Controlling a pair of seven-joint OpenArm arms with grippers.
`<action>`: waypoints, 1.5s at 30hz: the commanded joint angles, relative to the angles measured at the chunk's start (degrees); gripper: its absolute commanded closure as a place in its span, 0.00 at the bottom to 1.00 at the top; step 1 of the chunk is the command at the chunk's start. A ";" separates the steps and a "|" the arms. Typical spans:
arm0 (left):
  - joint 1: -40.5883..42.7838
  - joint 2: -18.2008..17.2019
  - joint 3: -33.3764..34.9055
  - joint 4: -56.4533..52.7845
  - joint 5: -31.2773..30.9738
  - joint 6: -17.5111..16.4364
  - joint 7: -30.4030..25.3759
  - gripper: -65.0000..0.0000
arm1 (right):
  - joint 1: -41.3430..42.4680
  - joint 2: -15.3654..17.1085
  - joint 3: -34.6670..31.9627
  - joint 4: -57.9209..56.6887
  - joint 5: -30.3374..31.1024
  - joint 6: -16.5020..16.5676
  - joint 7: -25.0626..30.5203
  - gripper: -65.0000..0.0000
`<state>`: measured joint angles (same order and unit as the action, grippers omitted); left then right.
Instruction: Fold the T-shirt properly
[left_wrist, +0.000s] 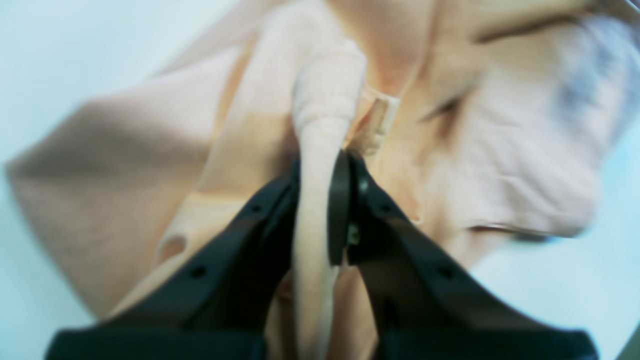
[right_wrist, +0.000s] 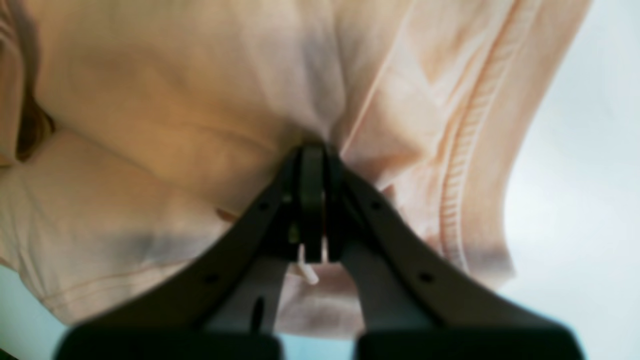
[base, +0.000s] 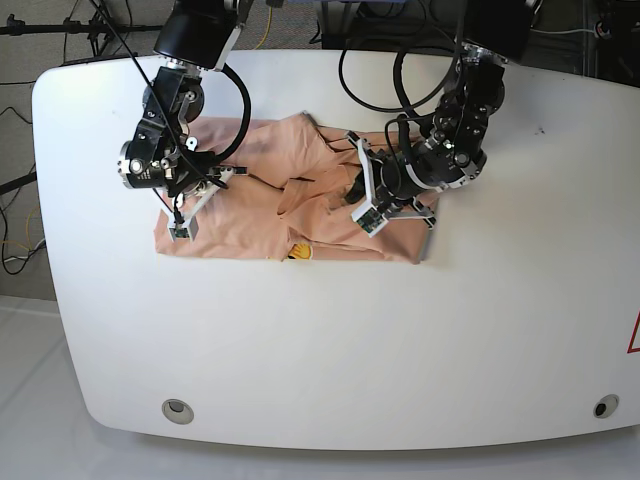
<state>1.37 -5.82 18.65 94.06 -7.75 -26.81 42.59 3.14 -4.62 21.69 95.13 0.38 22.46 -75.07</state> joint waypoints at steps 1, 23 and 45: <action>-0.88 1.21 1.08 1.37 -0.91 0.21 -1.31 1.00 | 0.25 -0.26 -0.11 -0.06 0.10 0.00 -1.28 1.00; -2.46 2.18 9.08 1.10 -0.91 9.71 -1.49 0.96 | 0.07 -0.26 -0.11 -0.06 0.10 0.00 -1.28 1.00; -2.38 2.18 11.28 -1.62 -0.91 10.06 -1.58 0.44 | 0.07 -0.26 -0.11 -0.06 0.10 0.00 -1.28 1.00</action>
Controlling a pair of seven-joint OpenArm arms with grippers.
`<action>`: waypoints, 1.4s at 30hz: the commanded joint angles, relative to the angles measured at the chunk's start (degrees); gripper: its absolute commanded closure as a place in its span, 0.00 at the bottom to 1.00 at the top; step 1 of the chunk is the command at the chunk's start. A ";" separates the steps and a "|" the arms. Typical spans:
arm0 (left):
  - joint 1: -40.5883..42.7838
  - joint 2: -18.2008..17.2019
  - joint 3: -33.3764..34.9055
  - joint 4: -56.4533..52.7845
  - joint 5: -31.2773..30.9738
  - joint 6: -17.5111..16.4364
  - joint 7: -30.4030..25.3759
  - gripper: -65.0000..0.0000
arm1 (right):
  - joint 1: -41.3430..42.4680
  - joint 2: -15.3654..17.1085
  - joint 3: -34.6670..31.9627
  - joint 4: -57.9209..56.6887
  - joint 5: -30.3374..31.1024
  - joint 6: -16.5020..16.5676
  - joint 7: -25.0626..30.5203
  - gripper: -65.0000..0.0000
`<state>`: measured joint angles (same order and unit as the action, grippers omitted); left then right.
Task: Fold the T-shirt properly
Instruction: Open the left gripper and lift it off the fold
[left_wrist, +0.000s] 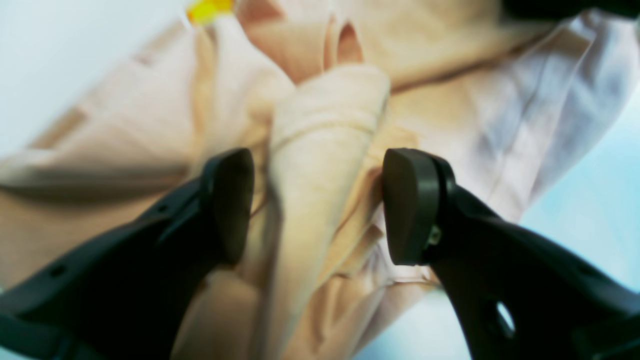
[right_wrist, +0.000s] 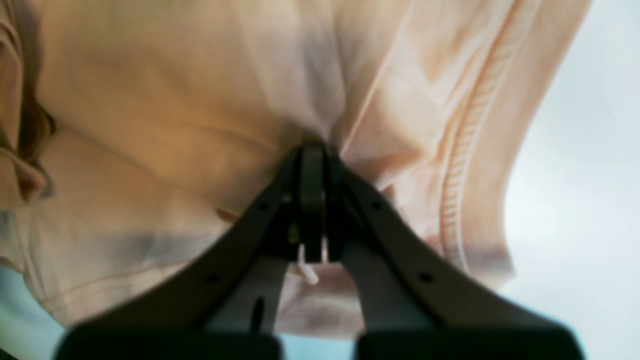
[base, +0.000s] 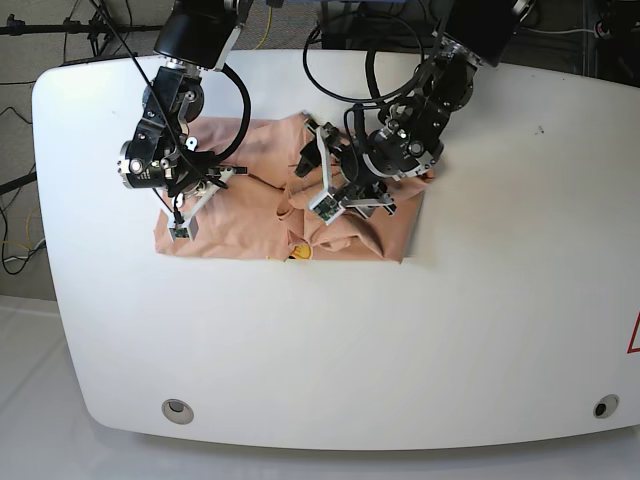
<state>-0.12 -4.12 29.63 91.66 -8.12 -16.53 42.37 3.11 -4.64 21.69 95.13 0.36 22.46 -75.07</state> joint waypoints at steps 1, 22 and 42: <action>-0.89 0.47 0.39 0.78 -0.54 -0.21 -1.36 0.44 | 0.09 -0.23 -0.11 -0.06 0.12 0.00 -1.28 1.00; -0.71 0.56 7.78 4.47 -0.54 -0.04 -1.01 0.45 | 0.09 -0.23 -0.11 -0.06 0.12 0.00 -1.28 1.00; -2.56 0.21 9.98 5.27 -0.54 8.58 -1.01 0.45 | 0.18 -0.23 -0.11 -0.06 0.12 0.00 -1.28 1.00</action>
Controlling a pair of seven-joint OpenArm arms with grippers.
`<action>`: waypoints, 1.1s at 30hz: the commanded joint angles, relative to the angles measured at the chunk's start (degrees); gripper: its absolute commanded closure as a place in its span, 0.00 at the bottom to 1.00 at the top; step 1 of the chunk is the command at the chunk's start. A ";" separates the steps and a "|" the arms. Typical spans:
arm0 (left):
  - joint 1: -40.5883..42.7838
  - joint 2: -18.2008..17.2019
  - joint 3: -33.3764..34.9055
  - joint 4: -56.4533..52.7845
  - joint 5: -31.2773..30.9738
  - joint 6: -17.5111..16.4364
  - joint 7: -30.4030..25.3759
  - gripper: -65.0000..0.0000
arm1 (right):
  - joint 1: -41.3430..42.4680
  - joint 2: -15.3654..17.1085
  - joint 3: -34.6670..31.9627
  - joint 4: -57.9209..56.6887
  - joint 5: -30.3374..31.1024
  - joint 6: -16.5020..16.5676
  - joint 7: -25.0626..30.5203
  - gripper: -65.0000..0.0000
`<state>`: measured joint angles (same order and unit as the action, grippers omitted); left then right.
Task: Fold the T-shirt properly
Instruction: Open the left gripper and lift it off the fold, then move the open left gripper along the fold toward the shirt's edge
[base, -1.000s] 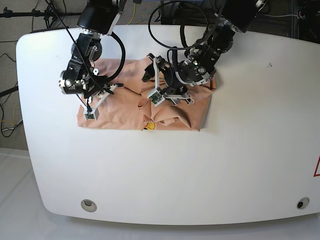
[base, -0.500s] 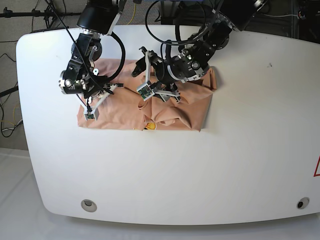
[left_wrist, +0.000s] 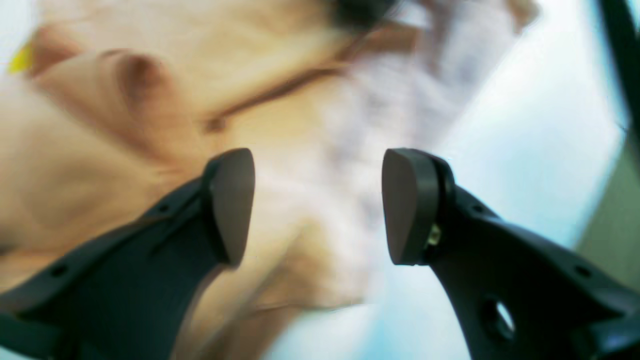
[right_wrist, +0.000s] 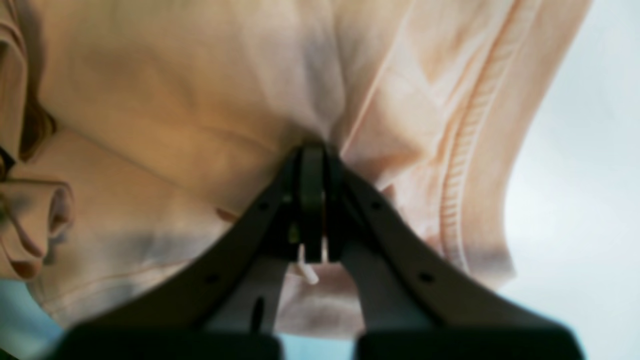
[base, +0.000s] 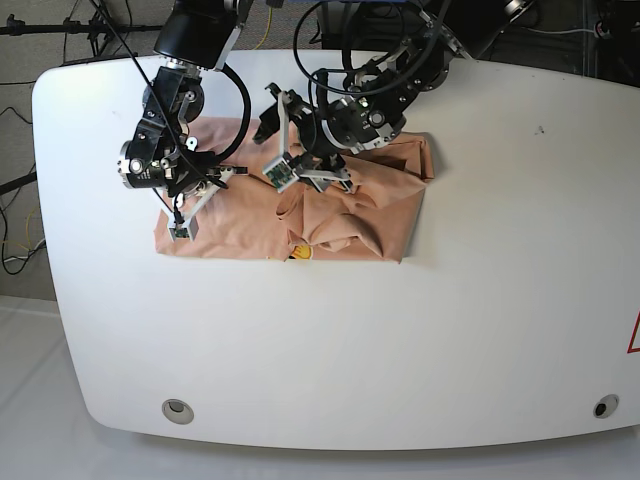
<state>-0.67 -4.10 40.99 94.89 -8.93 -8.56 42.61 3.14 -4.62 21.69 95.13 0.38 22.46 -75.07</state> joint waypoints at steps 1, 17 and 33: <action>-2.37 0.10 -2.00 2.47 0.36 0.60 -1.25 0.45 | 0.16 -0.26 -0.11 -0.06 0.10 0.00 -1.28 1.00; -5.88 -2.36 -14.22 5.02 0.36 0.69 6.31 0.45 | 0.25 -0.26 -0.20 -0.06 0.10 0.00 -1.28 1.00; -0.26 -5.26 -18.62 4.84 2.73 0.78 7.81 0.45 | 0.25 -0.26 -0.20 -0.14 0.10 0.00 -1.28 1.00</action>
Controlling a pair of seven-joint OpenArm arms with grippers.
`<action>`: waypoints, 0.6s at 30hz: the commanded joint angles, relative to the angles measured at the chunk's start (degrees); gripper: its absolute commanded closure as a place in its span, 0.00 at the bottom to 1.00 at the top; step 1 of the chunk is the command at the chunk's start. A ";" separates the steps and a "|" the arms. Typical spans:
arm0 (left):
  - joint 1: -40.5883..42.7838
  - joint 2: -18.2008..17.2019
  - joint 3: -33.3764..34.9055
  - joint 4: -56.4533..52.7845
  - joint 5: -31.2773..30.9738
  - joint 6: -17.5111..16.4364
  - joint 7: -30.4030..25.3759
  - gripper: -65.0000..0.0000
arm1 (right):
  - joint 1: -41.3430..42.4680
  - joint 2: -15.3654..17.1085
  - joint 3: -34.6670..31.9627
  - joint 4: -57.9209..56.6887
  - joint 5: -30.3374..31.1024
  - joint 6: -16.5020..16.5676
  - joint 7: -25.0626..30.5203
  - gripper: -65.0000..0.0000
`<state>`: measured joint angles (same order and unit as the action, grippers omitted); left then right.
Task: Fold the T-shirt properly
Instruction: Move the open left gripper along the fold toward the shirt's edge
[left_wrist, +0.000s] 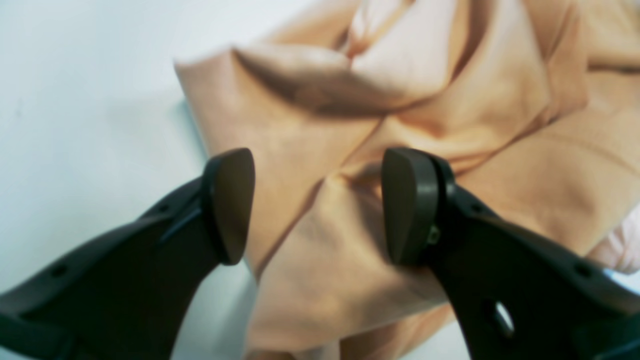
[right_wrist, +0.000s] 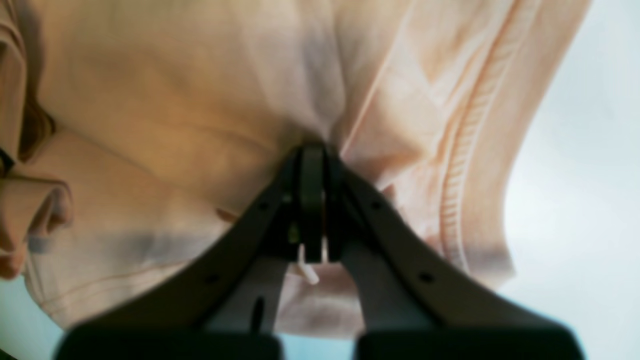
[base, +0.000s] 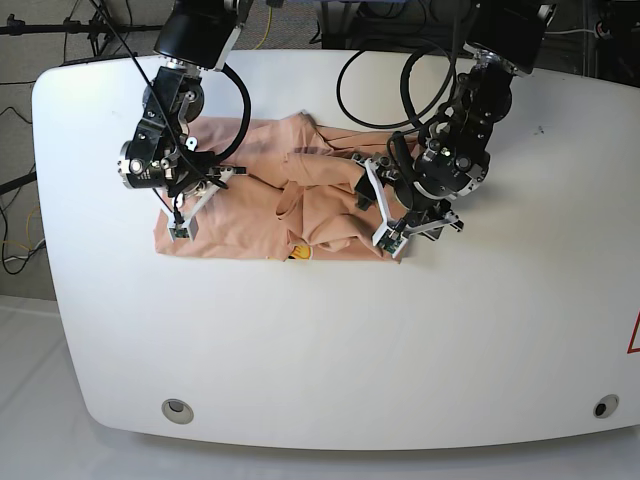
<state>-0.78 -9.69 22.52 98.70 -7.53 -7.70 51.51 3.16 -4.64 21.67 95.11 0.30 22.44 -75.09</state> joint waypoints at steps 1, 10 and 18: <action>0.38 0.42 -0.15 1.04 2.83 -0.08 -1.09 0.45 | 0.23 -0.23 -0.18 -0.12 0.19 0.03 -1.26 1.00; 2.05 2.00 0.11 0.87 7.57 -0.16 -1.09 0.44 | 0.23 -0.23 -0.18 -0.12 0.19 0.03 -1.26 1.00; 2.05 3.14 3.63 0.87 7.57 -0.16 -1.09 0.44 | 0.23 -0.23 -0.18 -0.12 0.19 0.03 -1.26 1.00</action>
<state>1.93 -7.16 25.32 98.61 0.38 -7.68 51.40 3.16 -4.64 21.67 95.07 0.36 22.46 -75.07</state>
